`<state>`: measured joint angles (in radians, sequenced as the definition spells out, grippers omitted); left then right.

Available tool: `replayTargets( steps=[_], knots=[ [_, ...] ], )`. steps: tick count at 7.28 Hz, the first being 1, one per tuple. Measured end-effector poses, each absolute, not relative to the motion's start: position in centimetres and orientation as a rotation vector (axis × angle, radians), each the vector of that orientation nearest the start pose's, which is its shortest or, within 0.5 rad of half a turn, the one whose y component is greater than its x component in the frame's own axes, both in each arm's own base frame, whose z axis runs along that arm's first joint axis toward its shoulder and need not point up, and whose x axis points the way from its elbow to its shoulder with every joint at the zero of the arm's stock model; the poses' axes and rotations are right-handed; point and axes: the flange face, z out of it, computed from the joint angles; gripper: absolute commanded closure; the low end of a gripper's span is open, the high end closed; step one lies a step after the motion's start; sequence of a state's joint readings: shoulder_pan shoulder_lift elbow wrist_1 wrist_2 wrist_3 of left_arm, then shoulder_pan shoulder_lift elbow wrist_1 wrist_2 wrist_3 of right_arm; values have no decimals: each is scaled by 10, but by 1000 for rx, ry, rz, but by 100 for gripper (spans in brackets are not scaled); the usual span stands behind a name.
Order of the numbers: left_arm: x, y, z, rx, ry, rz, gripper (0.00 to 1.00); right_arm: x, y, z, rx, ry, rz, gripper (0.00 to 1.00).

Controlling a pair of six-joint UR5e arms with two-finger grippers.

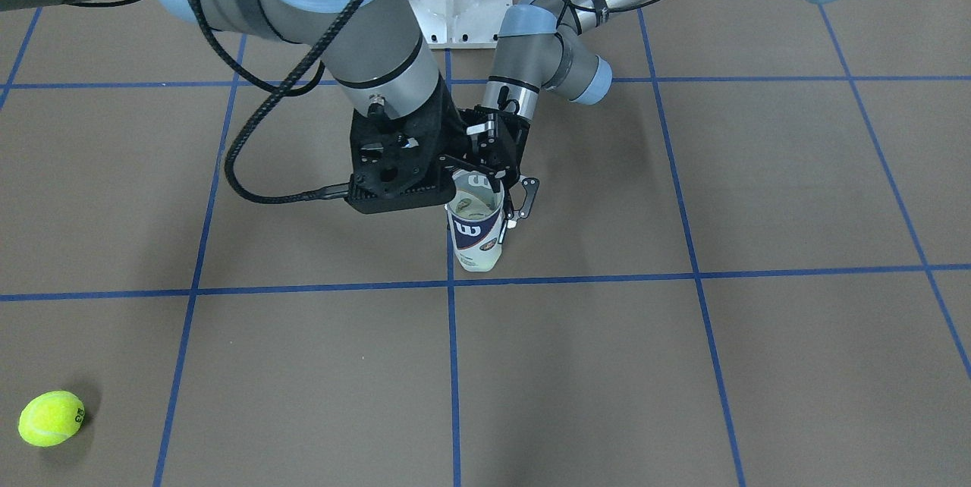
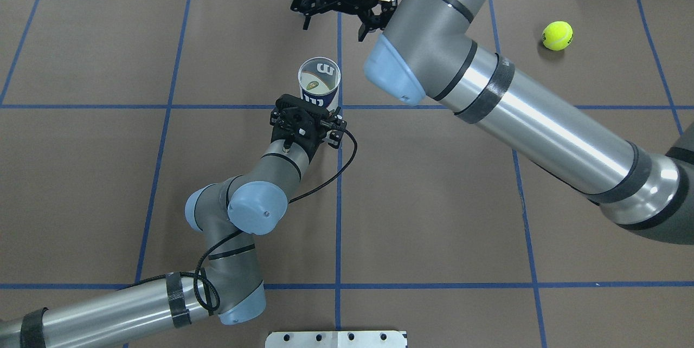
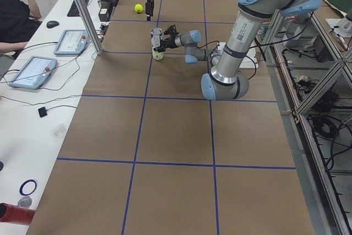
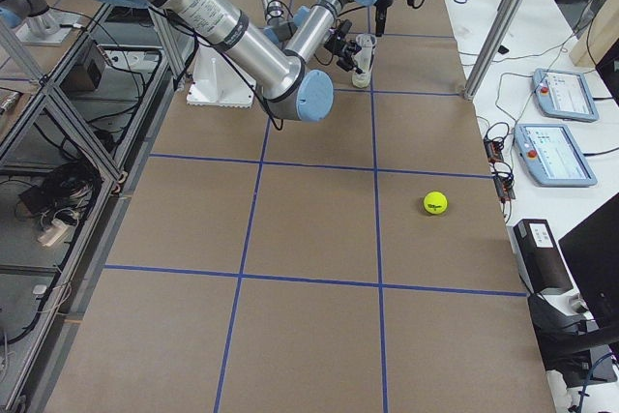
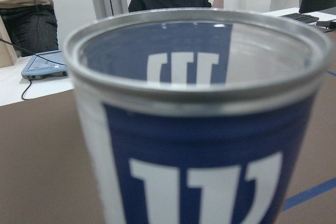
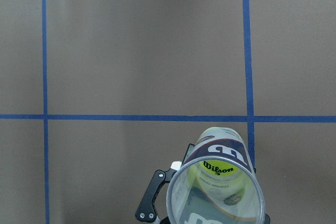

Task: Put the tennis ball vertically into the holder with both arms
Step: 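Open the right gripper to drop the ball into the can, then move the right gripper to the farther yellow tennis ball and grasp it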

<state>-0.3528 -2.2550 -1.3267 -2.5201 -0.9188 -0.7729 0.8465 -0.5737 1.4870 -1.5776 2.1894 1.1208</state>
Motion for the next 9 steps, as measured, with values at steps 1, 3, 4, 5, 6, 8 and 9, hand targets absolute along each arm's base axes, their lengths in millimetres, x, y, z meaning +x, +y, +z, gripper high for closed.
replayTargets(
  steps=[1,3,4,5,6,8,9],
  knots=[
    [608,-430,241,1170,818,-86,19,-398,-610,80,107,-1012,72,1],
    [607,-431,240,1171,819,-87,18,-330,-653,163,188,-917,-7,1],
    [607,-431,240,1171,819,-88,18,-290,-671,210,217,-866,-55,1],
    [607,-431,240,1172,819,-88,18,-251,-686,260,237,-810,-115,1],
    [607,-431,240,1171,818,-87,18,-218,-701,308,245,-756,-181,1],
    [607,-431,240,1172,819,-88,18,-183,-728,387,229,-690,-281,1],
    [606,-432,238,1173,820,-90,18,-181,-736,421,253,-677,-309,1]
  ],
)
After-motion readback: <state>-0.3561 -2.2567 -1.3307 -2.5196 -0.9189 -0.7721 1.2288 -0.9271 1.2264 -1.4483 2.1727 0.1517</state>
